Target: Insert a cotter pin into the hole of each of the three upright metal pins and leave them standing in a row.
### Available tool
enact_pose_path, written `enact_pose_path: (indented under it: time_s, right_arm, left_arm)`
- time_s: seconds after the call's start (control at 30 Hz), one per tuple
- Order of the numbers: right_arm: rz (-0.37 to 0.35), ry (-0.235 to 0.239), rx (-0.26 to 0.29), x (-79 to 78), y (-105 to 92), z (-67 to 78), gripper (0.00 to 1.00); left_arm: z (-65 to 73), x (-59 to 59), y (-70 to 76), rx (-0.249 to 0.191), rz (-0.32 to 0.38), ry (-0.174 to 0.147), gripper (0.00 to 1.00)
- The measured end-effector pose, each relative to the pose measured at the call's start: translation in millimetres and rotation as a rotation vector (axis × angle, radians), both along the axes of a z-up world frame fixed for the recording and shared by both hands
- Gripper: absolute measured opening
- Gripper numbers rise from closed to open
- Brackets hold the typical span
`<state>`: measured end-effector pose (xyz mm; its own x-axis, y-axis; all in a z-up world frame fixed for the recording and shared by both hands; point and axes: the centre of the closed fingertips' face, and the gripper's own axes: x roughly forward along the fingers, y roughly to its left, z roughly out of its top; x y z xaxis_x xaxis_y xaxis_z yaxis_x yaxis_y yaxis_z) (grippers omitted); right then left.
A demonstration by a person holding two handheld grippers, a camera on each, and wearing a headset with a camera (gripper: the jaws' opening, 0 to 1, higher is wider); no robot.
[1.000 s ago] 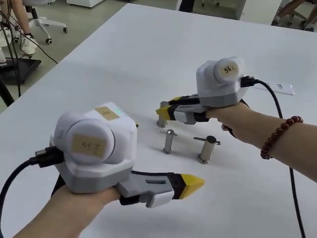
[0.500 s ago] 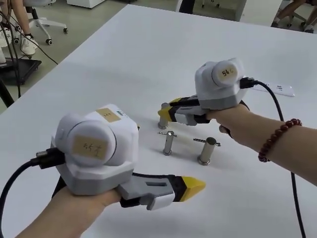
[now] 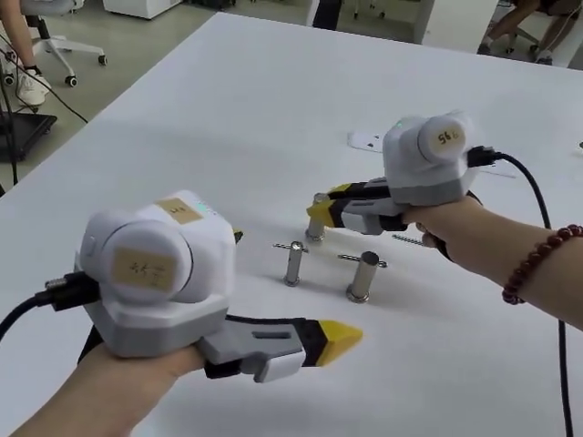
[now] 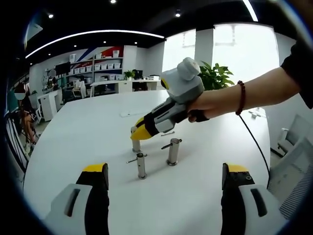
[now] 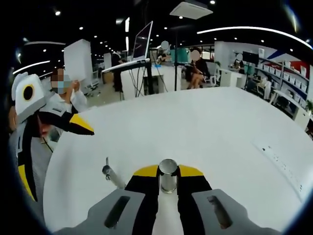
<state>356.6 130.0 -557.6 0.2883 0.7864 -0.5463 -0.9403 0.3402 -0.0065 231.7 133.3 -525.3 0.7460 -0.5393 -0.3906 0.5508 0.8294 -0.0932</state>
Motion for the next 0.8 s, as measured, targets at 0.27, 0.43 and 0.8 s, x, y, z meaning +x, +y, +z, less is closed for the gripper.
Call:
enact_pose_path:
  time_s: [0.27,0.43,0.8]
  right_arm:
    - [-0.025,-0.012,-0.043,3.4,-38.2,-3.2,0.08]
    - [-0.055,-0.011,-0.054,-6.1,-60.7,-0.7,0.08]
    - [-0.114,0.001,-0.055,-22.2,-96.9,1.3,0.08]
  left_arm:
    - [-0.8,1.0,2.2,-0.008,0.007,0.005,0.96]
    - [-0.5,1.3,3.7,-0.004,0.010,0.002,0.96]
    - [0.4,0.7,5.2,0.003,0.012,-0.005,0.95]
